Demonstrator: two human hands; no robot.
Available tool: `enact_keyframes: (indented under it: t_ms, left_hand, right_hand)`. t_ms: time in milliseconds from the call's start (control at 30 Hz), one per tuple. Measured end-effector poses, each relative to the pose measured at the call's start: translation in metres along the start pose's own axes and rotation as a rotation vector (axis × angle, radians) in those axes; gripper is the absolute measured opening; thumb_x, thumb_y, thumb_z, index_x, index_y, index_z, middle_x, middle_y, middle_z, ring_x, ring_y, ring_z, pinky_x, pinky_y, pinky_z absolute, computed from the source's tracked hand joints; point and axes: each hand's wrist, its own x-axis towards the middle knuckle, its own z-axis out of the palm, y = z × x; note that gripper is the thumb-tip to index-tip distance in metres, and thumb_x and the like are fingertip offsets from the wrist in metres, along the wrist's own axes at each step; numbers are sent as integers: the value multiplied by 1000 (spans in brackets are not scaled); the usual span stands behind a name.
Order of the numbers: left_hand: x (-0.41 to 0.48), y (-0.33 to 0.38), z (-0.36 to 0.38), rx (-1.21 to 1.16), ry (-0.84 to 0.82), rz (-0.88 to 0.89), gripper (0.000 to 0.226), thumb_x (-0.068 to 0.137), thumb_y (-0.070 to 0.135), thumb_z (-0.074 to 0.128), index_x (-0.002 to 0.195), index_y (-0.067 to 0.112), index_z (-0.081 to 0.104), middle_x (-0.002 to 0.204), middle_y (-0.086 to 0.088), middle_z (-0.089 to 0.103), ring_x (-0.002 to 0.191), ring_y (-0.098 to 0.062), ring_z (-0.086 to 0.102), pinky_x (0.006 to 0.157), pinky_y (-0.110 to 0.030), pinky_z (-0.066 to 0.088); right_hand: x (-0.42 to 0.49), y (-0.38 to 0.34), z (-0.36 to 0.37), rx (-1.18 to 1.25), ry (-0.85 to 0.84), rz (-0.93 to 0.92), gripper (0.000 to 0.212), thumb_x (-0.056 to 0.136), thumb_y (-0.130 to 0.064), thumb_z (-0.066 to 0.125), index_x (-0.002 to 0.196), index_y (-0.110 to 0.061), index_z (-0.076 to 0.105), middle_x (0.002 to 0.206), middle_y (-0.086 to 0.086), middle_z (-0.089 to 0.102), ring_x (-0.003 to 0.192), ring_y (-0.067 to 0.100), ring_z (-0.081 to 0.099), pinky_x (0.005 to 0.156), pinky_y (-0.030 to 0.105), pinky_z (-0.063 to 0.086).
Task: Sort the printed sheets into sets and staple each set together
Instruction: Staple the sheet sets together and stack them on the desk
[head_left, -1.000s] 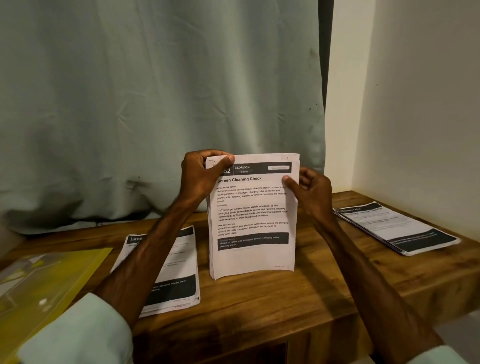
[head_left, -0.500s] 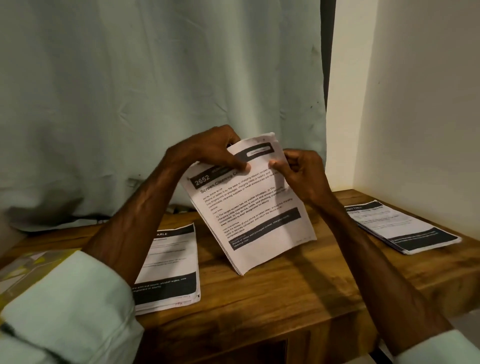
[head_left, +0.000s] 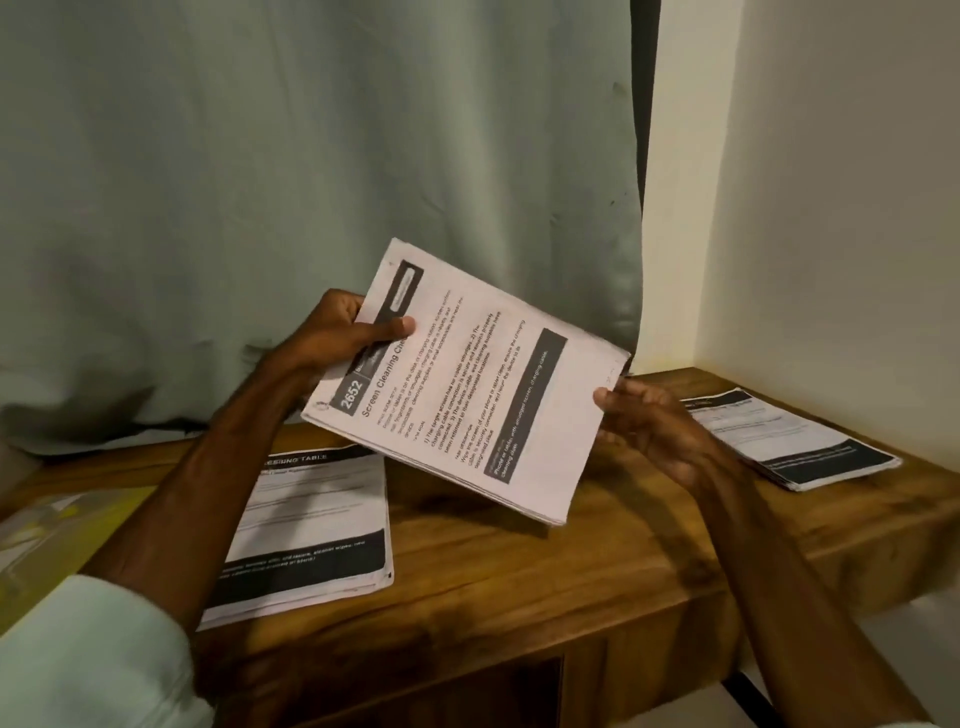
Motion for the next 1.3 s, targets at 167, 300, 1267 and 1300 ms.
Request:
enact_keyframes:
  t_ms: [167, 300, 1267, 1300]
  left_hand:
    - [-15, -33, 32, -128, 198, 1, 17, 91, 21, 77, 102, 10, 73, 86, -3, 80, 76, -26, 78, 60, -30, 62]
    - [-33, -55, 64, -228, 301, 0, 11, 93, 25, 74, 102, 20, 69, 88, 4, 80, 80, -20, 78, 67, -33, 64]
    - [-89, -99, 169, -222, 428, -175, 22, 95, 28, 72, 114, 23, 62, 123, -9, 73, 91, -22, 75, 66, -25, 60]
    - [-89, -98, 169, -228, 443, -161, 22, 95, 28, 72, 114, 24, 61, 124, -9, 72, 91, -21, 74, 67, -25, 59]
  right_hand:
    - [-1, 34, 18, -114, 86, 16, 40, 87, -14, 76, 125, -9, 65, 122, 12, 73, 112, 33, 71, 103, 58, 51]
    - [-1, 34, 28, -366, 328, -158, 26, 94, -15, 71, 119, -13, 66, 126, 8, 71, 97, 19, 70, 78, 34, 59]
    - [-44, 94, 13, -635, 519, -360, 49, 96, -16, 69, 141, -10, 52, 139, 7, 62, 122, 20, 61, 101, 47, 55]
    - [-44, 93, 13, -631, 529, -364, 49, 96, -16, 69, 141, -9, 52, 139, 8, 62, 122, 22, 61, 100, 45, 55]
